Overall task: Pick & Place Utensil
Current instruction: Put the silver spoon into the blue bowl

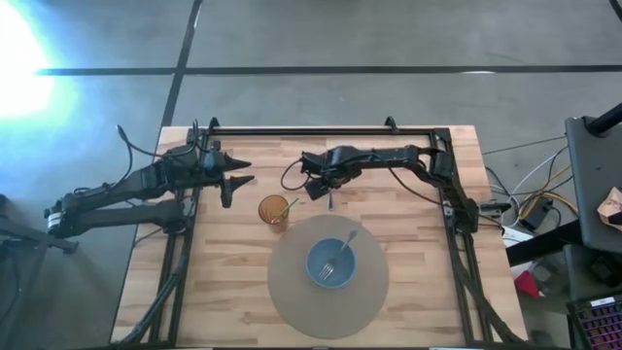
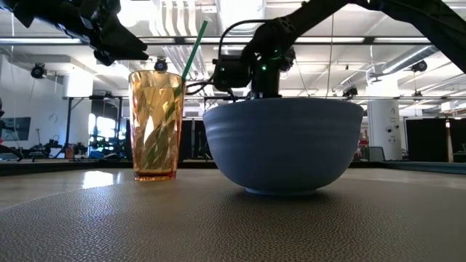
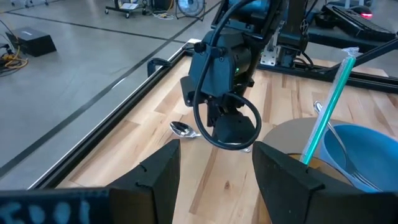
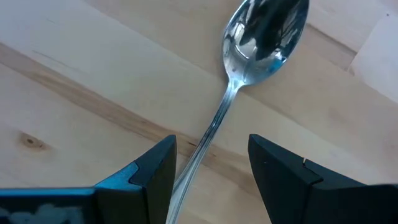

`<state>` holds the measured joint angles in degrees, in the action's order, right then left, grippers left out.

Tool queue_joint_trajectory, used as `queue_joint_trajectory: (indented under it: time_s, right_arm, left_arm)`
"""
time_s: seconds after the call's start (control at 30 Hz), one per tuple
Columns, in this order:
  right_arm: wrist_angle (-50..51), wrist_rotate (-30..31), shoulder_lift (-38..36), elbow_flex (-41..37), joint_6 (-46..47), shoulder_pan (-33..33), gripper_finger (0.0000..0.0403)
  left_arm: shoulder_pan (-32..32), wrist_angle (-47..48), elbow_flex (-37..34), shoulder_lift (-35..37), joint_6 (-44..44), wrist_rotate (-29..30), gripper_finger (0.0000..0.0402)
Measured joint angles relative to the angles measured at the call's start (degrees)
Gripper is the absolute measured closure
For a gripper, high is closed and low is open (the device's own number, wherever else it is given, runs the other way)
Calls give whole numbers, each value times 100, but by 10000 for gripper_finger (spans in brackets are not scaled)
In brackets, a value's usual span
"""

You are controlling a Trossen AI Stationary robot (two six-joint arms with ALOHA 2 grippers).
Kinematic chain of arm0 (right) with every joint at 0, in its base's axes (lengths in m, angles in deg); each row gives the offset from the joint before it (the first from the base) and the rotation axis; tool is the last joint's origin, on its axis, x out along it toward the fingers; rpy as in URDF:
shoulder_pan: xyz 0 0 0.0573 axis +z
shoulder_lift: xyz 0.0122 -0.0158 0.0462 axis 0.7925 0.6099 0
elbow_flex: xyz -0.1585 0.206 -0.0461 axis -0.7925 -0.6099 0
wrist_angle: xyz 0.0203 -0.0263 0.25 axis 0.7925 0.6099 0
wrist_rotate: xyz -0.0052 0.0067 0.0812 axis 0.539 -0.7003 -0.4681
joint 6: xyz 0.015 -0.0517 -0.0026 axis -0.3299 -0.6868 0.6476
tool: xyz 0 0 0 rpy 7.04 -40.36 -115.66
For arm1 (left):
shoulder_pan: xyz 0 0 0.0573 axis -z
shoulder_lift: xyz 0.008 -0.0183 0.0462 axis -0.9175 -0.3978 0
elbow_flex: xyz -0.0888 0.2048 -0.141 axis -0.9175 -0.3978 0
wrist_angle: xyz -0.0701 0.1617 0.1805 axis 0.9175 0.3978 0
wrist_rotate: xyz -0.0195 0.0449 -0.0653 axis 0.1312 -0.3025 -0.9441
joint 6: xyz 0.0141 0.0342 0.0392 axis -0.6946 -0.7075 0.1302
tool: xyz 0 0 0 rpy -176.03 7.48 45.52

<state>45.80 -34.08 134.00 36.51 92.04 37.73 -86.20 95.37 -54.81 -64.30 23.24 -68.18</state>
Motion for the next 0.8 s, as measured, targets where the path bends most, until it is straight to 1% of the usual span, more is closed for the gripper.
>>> queue_joint_trajectory:
  time_s: [0.27, 0.47, 0.63, 0.8]
  right_arm:
    - [-193, 16, 0, -319, 63, 10, 209]
    - [-201, 20, 0, -353, 59, 10, 213]
    - [-197, 25, 0, -353, 42, 5, 231]
    - [-196, 37, 0, -362, 16, -32, 259]
  left_arm:
    - [-2, 13, 0, 0, 0, 0, 209]
    - [-1, 15, 0, 0, 0, 0, 209]
    - [0, 36, -7, -2, 0, -1, 209]
    - [-2, 146, -7, -2, 0, 0, 209]
